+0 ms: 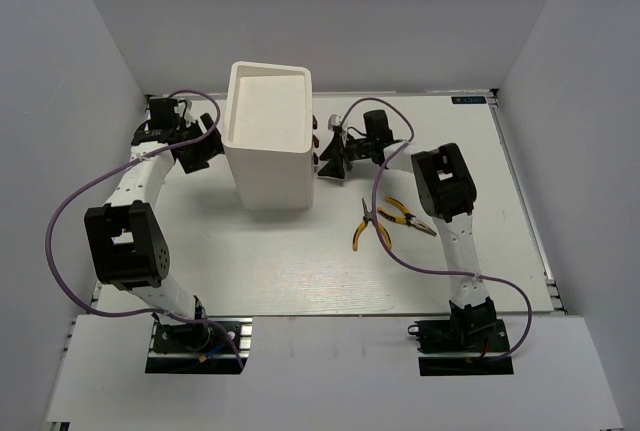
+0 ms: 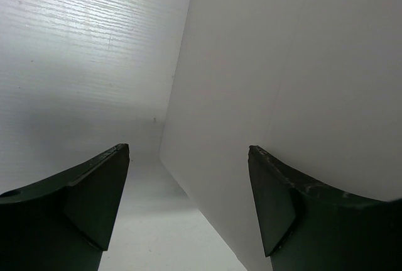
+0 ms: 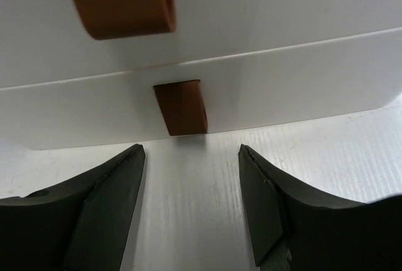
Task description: Sort the tools into containers
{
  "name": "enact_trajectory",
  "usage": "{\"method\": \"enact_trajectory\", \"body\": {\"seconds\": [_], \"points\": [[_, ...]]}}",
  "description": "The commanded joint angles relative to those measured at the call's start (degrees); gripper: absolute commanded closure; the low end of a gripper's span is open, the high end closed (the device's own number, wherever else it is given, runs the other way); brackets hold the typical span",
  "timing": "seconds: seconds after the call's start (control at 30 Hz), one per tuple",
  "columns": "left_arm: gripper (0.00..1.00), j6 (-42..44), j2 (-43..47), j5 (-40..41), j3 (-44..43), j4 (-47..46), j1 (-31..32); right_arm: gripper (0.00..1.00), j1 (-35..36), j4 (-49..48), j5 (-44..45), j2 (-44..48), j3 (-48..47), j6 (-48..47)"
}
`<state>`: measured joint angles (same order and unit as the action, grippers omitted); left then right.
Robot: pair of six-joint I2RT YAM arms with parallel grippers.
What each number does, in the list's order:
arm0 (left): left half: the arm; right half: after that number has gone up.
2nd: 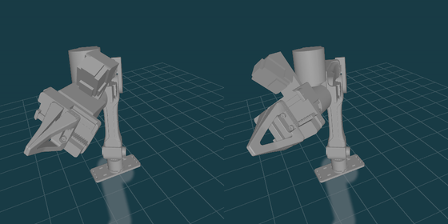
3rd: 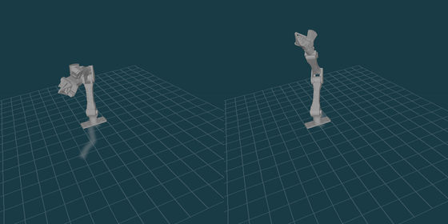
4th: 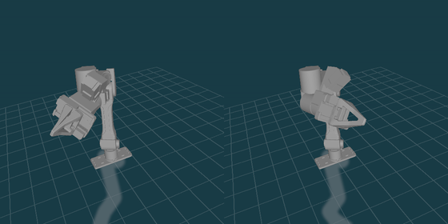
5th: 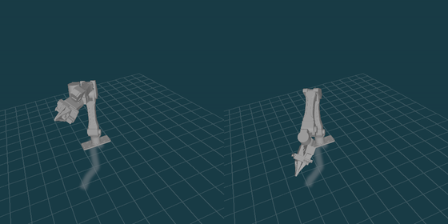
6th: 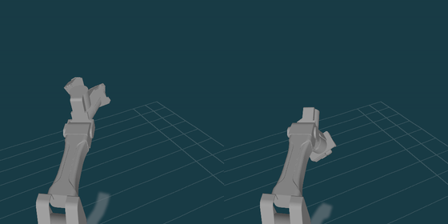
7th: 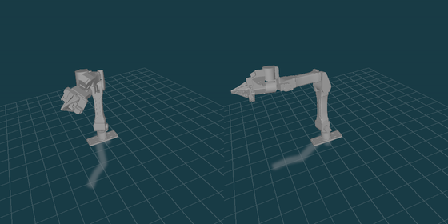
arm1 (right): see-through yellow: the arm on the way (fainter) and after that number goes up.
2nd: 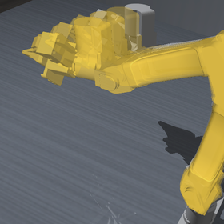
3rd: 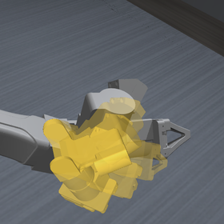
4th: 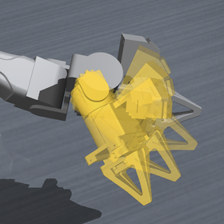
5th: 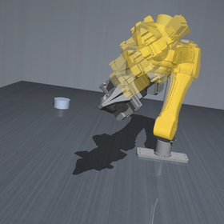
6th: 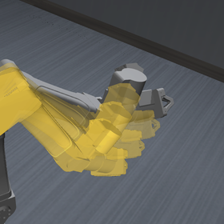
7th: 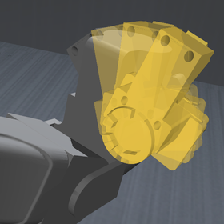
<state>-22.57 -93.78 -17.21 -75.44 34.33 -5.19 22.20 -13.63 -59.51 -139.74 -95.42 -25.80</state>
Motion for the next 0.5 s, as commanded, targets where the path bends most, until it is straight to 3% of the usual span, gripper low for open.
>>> {"method": "enact_trajectory", "body": {"seconds": [0.0, 0.47], "points": [[0.13, -0.28, 1.84, -1.16, 0.12, -0.40, -0.43, 0.32, -0.05, -3.51, -2.55, 4.57, 0.41, -0.57], [0.13, -0.28, 1.84, -1.68, 0.73, -1.46, -0.43, 0.31, 0.39, -5.27, -0.17, 3.69, -3.46, 3.65]]}}
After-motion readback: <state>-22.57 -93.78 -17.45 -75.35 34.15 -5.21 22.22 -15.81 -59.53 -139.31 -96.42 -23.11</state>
